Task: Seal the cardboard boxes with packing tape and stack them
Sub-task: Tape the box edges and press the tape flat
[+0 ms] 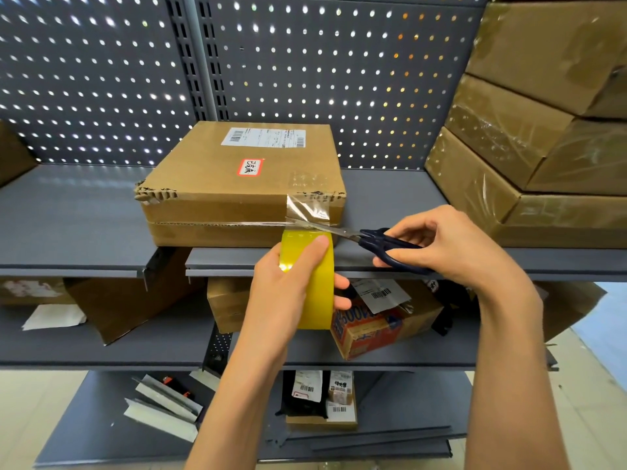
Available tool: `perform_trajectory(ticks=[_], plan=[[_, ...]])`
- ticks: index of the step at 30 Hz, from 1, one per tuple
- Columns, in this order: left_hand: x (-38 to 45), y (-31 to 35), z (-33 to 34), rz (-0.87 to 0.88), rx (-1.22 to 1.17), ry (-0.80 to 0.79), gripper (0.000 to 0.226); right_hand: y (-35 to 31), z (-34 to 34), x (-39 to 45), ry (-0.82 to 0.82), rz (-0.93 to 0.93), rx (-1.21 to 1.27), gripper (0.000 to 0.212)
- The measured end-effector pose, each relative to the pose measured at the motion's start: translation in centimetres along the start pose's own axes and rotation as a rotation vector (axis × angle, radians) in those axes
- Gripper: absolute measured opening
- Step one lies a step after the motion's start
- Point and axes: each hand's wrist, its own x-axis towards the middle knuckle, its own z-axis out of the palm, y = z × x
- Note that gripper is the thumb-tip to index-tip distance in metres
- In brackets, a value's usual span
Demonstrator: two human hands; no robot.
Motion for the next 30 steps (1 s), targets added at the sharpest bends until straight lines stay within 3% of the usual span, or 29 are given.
perform_trajectory(ticks=[11,19,24,30], plan=[[-0.9,-1.0,0.0,-0.046,0.022,0.018,0.015,1.0,1.4,-1.5,-0.028,0.068,0.038,0.019],[-1.6,-1.3,0.8,-0.058,0.042,-0.069,0.018,1.8,1.3,-3.7,0.028,0.11,0.121,0.02],[-2.0,-1.1,1.6,-0.056,0.06,-0.151,0.019,3.1,0.2,-4.4,0.236,0.218,0.039,0.018],[-1.7,-0.7,2.3,-0.027,0.05,-0.197,0.019,3.9,-0.4,-3.5,0.325,0.325,-0.08,0.017]])
